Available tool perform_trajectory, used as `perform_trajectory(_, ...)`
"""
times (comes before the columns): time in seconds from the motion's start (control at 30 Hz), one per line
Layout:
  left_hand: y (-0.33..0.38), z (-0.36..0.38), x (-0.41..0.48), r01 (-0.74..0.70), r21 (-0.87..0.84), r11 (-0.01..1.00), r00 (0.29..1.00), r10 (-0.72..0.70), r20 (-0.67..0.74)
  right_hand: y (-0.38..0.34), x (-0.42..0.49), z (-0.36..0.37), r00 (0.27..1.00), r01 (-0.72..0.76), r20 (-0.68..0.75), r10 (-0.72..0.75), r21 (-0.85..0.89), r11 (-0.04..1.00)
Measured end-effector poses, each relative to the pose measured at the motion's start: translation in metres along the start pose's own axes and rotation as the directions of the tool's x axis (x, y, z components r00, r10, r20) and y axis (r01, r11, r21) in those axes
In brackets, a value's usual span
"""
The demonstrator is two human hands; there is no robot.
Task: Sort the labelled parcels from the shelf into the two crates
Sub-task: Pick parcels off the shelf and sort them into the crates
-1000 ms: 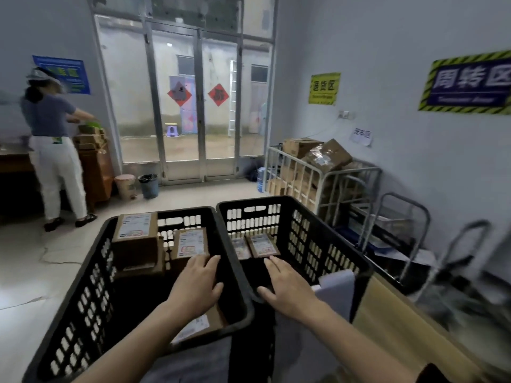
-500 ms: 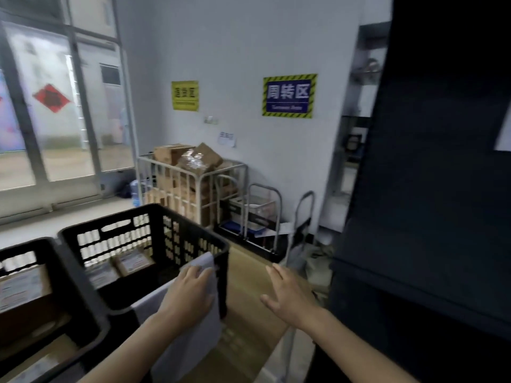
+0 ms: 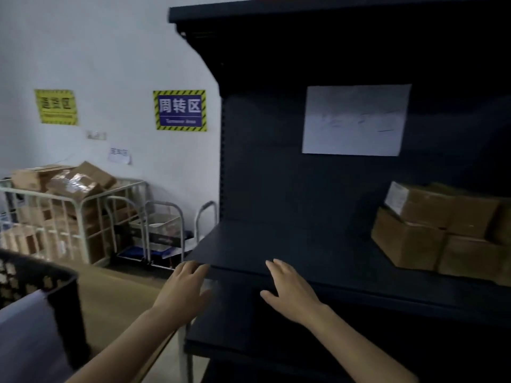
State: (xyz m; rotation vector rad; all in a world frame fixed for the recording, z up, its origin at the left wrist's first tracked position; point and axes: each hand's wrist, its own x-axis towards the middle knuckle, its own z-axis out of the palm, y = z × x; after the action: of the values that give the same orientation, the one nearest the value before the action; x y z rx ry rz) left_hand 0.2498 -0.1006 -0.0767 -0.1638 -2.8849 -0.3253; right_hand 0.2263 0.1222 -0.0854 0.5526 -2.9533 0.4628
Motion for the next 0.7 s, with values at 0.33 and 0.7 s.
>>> perform_trajectory(0.33, 0.156, 0.041, 0.053, -0.231, -0.057, 0.971, 0.972, 0.233, 0.042, 0.139, -0.073, -0.055, 0.969, -0.232, -0.097, 0.229, -0.026, 0.972)
perform_trajectory(0.7, 0.259, 0.081, 0.1, -0.433, -0.151, 0.889, 0.888, 0.45, 0.099, 0.217, -0.113, -0.082, 0.885, -0.445, -0.16, 0.436, -0.022, 0.895)
